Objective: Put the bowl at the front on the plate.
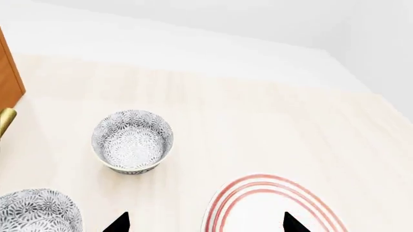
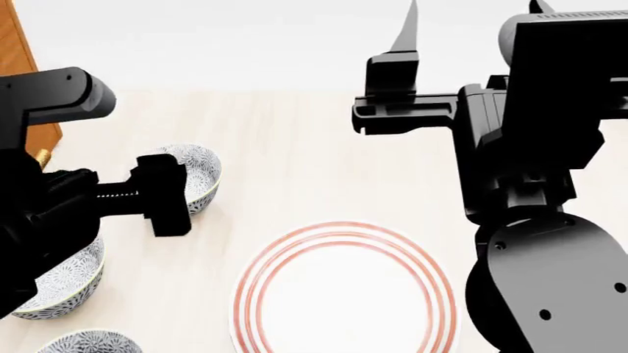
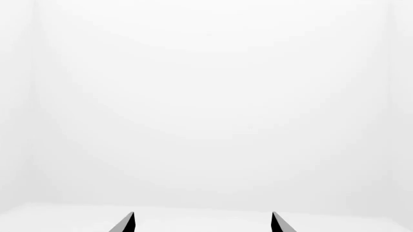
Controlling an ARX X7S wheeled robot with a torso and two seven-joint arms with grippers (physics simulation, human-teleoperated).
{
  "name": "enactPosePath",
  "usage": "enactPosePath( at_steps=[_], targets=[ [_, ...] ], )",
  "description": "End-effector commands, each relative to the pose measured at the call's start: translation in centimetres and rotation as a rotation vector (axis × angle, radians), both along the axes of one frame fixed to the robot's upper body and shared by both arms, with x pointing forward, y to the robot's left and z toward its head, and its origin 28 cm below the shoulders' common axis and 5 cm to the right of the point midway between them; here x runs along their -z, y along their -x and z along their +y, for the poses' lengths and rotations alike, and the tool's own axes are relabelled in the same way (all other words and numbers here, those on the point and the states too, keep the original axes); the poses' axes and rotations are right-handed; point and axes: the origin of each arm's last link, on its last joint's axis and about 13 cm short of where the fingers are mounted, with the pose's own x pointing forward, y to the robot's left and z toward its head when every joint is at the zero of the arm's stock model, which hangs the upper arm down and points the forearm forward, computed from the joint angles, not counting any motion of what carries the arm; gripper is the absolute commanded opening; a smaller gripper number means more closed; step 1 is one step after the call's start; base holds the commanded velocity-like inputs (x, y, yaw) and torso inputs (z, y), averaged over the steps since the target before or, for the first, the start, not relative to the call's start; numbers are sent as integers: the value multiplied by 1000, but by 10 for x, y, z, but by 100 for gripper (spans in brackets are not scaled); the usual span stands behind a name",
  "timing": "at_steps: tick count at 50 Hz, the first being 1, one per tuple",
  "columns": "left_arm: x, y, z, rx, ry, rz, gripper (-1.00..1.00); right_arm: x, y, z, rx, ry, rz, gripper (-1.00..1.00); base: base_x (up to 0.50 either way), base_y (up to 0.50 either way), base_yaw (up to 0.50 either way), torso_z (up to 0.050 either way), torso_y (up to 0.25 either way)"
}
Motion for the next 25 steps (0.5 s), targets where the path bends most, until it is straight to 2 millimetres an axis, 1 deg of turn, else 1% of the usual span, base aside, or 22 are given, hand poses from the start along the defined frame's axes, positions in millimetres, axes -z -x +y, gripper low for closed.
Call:
enactPosePath(
  at_steps=[1,2,3,5,7,10,11,12,18,25],
  targets=[
    [14,3,0,12,4,59,100,-1,0,0,-4,5,-4,100,0,0,0,0,0],
    [8,2,0,11,3,60,100,-1,0,0,-5,6,-4,100,0,0,0,0,0],
    [8,2,0,10,4,65,100,0,0,0,-5,7,-4,100,0,0,0,0,0],
    [11,2,0,12,8,91,100,0,0,0,-5,7,-3,100,0,0,0,0,0],
    [19,4,-1,13,7,100,100,0,0,0,-3,4,-5,100,0,0,0,0,0],
    [20,3,0,4,9,102,100,0,0,1,-5,7,-6,100,0,0,0,0,0],
    [15,3,0,2,7,103,100,0,0,1,-5,7,-6,100,0,0,0,0,0],
    [20,4,1,2,10,116,100,0,-1,1,-4,10,-4,100,0,0,0,0,0],
    [32,5,0,-2,-7,168,100,2,-1,0,-1,5,-7,100,0,0,0,0,0],
    [35,6,0,9,-5,202,100,1,-1,1,0,12,-8,100,0,0,0,0,0]
  ],
)
